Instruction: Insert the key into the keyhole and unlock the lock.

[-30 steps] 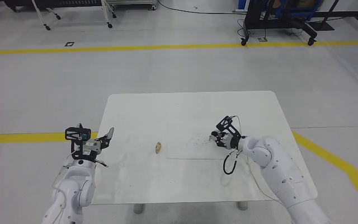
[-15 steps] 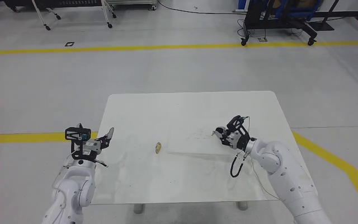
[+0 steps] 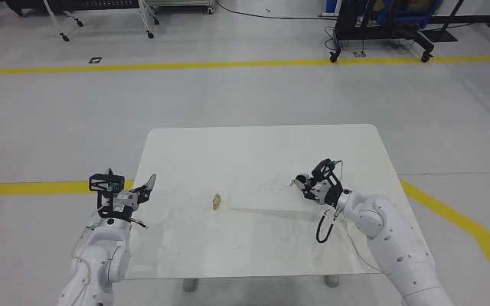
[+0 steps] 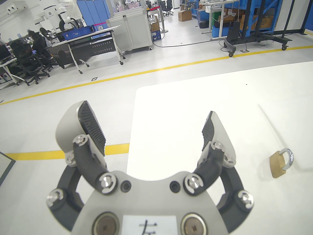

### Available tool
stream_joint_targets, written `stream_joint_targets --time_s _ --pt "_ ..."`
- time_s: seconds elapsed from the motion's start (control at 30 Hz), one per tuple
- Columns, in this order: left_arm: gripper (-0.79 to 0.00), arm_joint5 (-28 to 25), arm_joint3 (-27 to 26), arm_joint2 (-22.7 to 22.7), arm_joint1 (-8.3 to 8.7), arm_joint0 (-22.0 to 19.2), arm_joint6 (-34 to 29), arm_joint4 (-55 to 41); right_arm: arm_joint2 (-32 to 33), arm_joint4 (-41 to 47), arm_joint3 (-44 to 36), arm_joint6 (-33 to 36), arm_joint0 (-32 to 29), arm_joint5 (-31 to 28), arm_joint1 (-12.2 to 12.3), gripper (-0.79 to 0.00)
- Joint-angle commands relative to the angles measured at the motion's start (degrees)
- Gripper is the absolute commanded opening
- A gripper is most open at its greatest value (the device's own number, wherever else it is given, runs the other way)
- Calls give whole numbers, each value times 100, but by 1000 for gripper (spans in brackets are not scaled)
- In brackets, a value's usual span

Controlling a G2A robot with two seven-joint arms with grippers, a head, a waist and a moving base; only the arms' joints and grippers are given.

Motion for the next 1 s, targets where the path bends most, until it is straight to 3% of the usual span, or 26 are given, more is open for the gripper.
stream_joint_targets --time_s 0.0,0.27,0.4,0.53,0.73,0.97 --pt "0 0 0 0 0 0 0 0 0 0 0 0 0 0 0 -785" --pt "0 88 -202 30 -2 -69 -5 250 0 0 0 0 0 0 0 -785" --pt "0 -579 -439 446 14 -549 -608 752 0 0 0 0 0 0 0 -785" --pt "0 -1429 -371 1316 -3 -1438 -1491 1626 0 0 0 0 0 0 0 -785" --pt "0 -2506 377 2784 -179 -2939 -2417 2219 0 0 0 0 0 0 0 -785" --pt "0 -2190 1959 4508 -696 -4330 -2563 2225 0 0 0 0 0 0 0 -785"
